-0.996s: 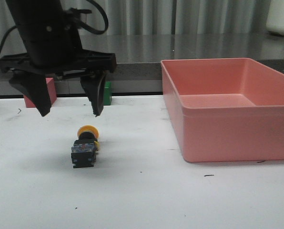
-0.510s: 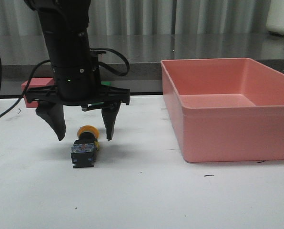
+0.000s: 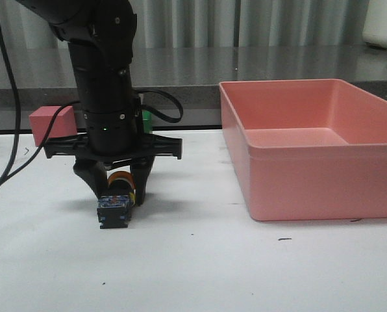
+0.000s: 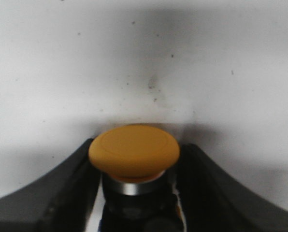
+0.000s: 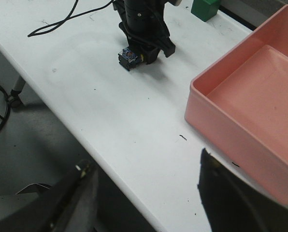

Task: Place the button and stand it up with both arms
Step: 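Lift the switch with the left gripper and rotate it cap-up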

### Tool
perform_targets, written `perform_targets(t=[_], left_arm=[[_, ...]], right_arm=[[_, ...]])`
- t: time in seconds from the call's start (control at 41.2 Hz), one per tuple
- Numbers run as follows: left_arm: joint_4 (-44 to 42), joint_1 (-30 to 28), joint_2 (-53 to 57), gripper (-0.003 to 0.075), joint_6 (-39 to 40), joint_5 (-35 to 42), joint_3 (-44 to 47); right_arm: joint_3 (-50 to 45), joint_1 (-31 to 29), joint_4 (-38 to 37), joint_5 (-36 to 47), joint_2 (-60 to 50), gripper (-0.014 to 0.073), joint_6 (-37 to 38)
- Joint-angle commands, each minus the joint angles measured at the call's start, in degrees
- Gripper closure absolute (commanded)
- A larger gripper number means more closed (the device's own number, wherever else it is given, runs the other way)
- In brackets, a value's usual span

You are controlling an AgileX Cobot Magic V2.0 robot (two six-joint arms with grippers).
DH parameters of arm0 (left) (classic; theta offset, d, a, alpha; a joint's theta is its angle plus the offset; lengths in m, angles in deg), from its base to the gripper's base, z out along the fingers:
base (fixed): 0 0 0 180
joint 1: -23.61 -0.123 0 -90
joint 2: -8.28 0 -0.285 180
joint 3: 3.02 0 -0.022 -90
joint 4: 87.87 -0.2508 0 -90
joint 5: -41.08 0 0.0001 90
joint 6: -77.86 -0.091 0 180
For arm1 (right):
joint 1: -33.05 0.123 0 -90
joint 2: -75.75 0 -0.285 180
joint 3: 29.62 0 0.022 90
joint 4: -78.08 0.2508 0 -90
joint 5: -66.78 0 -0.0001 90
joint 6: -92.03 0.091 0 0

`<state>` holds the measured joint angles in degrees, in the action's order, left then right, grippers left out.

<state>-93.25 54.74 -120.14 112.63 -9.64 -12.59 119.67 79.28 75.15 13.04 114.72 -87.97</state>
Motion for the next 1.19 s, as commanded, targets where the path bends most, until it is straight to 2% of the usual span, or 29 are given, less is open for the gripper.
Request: perform_targets(t=[0.0, 0.267, 0.437, 0.656, 0.899, 1.166], left_arm=[[-0.1, 0.2, 3.1, 0.0484, 0.6, 0.2, -1.4], [-3.2, 0.2, 6.0, 0.0496, -2.2, -1.8, -1.4], [-2.8, -1.5, 11.0, 0.0496, -9.9, -2.2, -1.4], [2.0, -6.0, 19.2, 0.0496, -22.5, -3.1, 0.2], [9.6, -13.3, 32.0, 0.0496, -32.1, 6.6, 11.0], [9.7, -16.0, 48.8, 0.0498, -34.1, 30.2, 32.0]], right_arm=[[1.5, 0.0, -0.3, 3.5, 0.2, 0.0116, -0.5], [1.5, 0.0, -0.3, 3.5, 0.2, 0.0116, -0.5], [1.5, 0.0, -0.3, 3.5, 0.2, 0.0116, -0.5], [1.5, 0.0, -0.3, 3.5, 0.2, 0.0116, -0.5], [1.5, 0.0, -0.3, 3.5, 0.2, 0.0116, -0.5], [1.5, 0.0, -0.3, 3.5, 0.2, 0.0116, -0.5]])
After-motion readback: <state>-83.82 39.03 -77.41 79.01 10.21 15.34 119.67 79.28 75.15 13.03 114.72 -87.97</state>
